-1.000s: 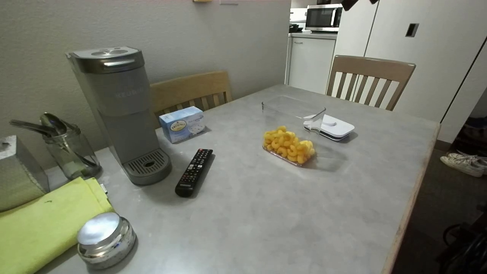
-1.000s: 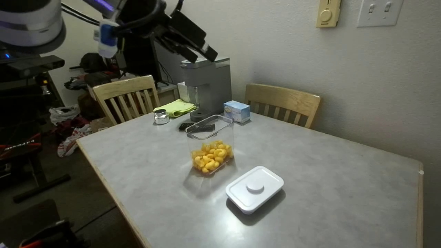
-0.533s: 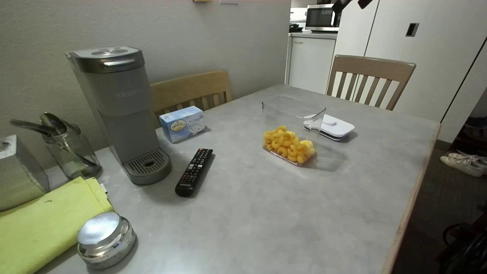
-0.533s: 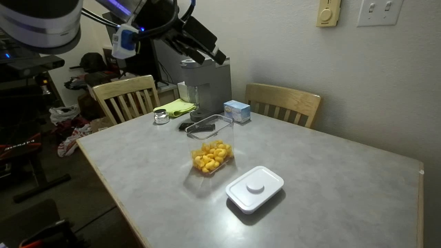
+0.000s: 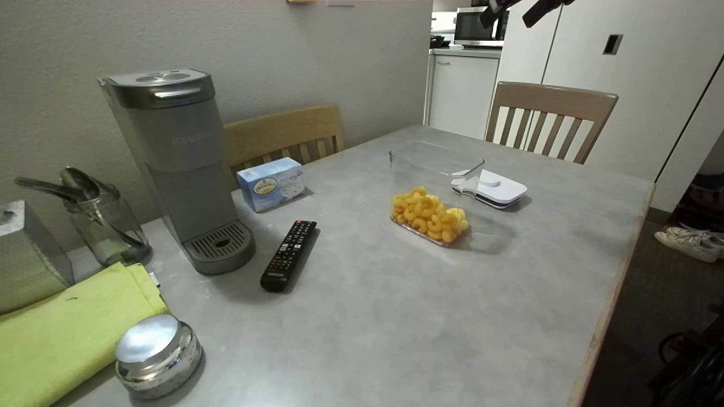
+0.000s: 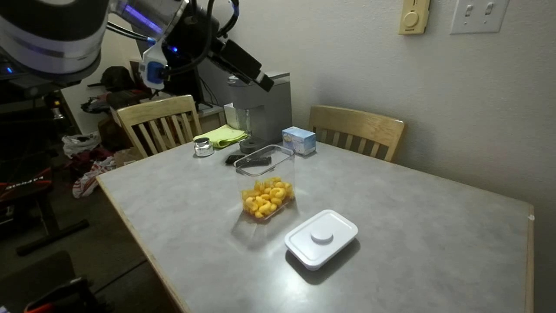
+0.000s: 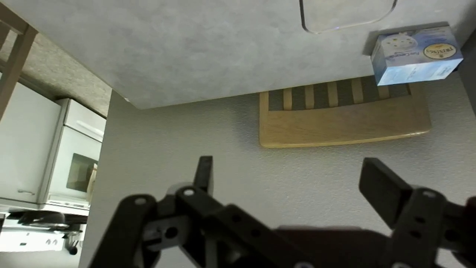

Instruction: Place the white lid on top of the clear food container

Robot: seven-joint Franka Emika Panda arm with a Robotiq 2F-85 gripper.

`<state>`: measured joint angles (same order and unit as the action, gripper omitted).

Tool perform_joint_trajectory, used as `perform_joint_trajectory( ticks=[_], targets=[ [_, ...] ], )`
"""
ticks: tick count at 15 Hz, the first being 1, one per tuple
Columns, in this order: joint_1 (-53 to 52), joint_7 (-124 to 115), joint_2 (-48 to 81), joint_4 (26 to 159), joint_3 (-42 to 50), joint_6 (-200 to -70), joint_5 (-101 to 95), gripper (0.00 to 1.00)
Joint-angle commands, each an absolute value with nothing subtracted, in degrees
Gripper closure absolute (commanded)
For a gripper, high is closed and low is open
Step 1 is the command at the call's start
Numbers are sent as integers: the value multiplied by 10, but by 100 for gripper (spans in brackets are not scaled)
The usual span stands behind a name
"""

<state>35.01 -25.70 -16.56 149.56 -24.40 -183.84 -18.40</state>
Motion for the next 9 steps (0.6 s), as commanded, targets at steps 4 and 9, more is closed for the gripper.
perform_joint_trajectory(
  ticks=[4, 9],
  targets=[
    [461, -301, -149, 1494, -364, -1895, -189, 0],
    [554, -309, -139, 1488, -458, -1923, -184, 0]
  ],
)
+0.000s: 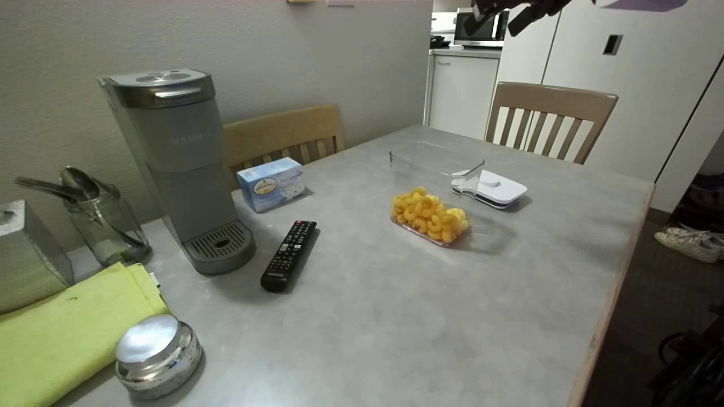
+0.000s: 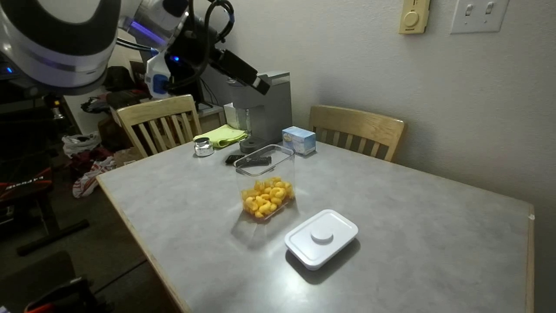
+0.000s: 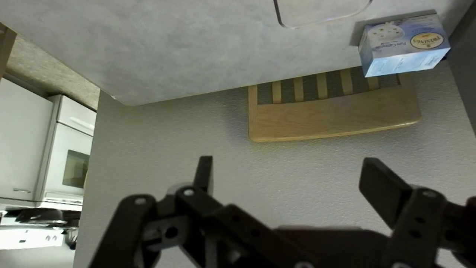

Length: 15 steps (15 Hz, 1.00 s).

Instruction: Place the white lid on top of the clear food container

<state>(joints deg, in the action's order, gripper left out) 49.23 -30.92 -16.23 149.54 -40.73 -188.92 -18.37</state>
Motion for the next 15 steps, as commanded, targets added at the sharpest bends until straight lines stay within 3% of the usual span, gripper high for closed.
perform_joint_trajectory(
  ticks=[1, 7, 12, 13, 14, 15],
  targets=[
    [578, -307, -136, 1486, -477, -1928, -183, 0],
    [705, -294, -78, 1450, -553, -1942, -180, 0],
    [751, -285, 24, 1397, -568, -1888, -184, 0],
    [752, -280, 41, 1383, -563, -1870, -186, 0],
    [622, -206, 56, 1376, -444, -1851, -106, 0],
    [603, -188, 70, 1356, -418, -1830, -94, 0]
  ],
)
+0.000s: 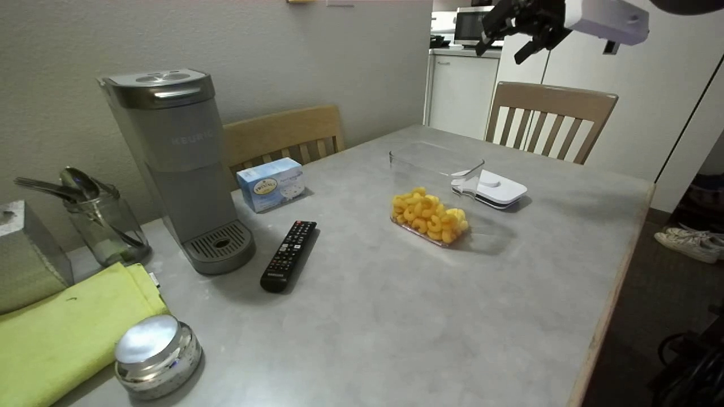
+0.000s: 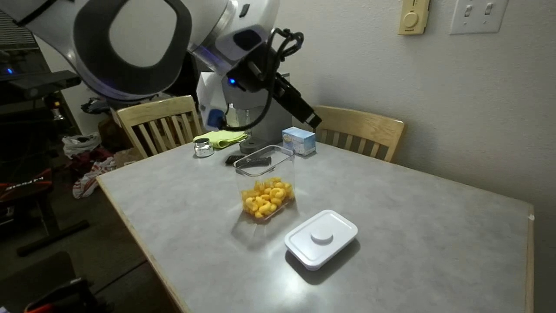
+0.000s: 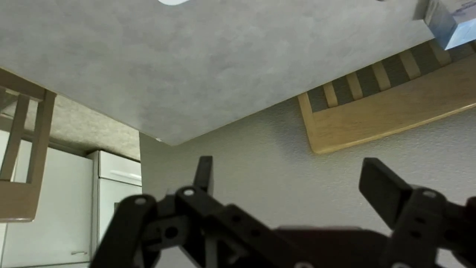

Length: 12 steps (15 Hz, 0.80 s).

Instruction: Place the white lid on top of the clear food container

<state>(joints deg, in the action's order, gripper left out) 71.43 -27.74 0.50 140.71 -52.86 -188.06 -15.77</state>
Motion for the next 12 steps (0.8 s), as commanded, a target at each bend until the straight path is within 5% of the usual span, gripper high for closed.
perform_joint_trajectory(
  ticks=[1, 3, 4, 5, 10, 12],
  targets=[
    [671, -220, 85, 1334, -470, -1804, -143, 0],
    [636, -217, 106, 1297, -429, -1748, -155, 0],
    [536, -147, 104, 1284, -341, -1733, -74, 0],
    [627, -209, 82, 1322, -422, -1768, -124, 0],
    [542, -163, 100, 1293, -349, -1748, -85, 0],
    [416, -117, 76, 1301, -220, -1720, -20, 0]
  ],
)
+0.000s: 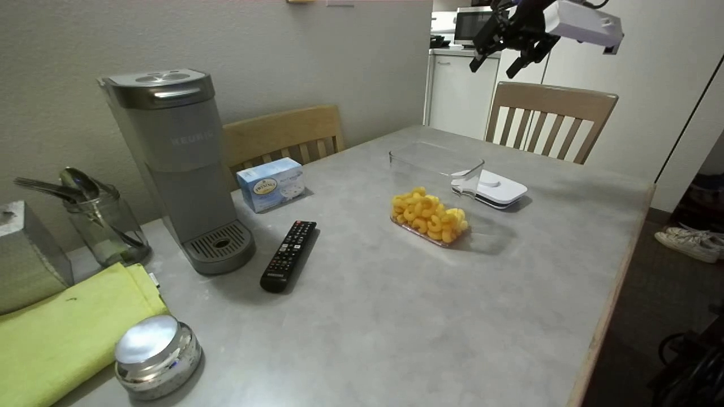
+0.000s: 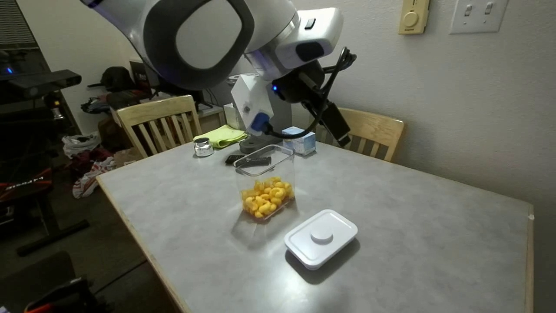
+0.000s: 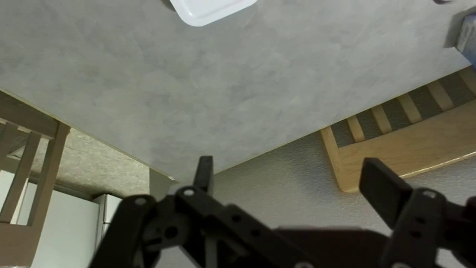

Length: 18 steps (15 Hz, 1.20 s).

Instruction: Place the white lid on top of the clear food container

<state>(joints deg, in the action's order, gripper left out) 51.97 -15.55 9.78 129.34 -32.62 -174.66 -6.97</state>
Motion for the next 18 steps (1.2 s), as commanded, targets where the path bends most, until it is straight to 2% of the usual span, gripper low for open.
perform_joint_trajectory(
  ticks=[1, 3, 6, 7, 12, 18],
  targets=[
    [451, -183, 84, 1298, -239, -1705, -108, 0],
    [416, -214, 94, 1282, -200, -1673, -154, 0],
    [412, -232, 123, 1248, -204, -1603, -174, 0],
    [311, -178, 126, 1237, -113, -1583, -103, 0],
    [195, -125, 188, 1173, -10, -1534, 6, 0],
    [151, -107, 266, 1091, 44, -1492, 55, 0]
  ],
)
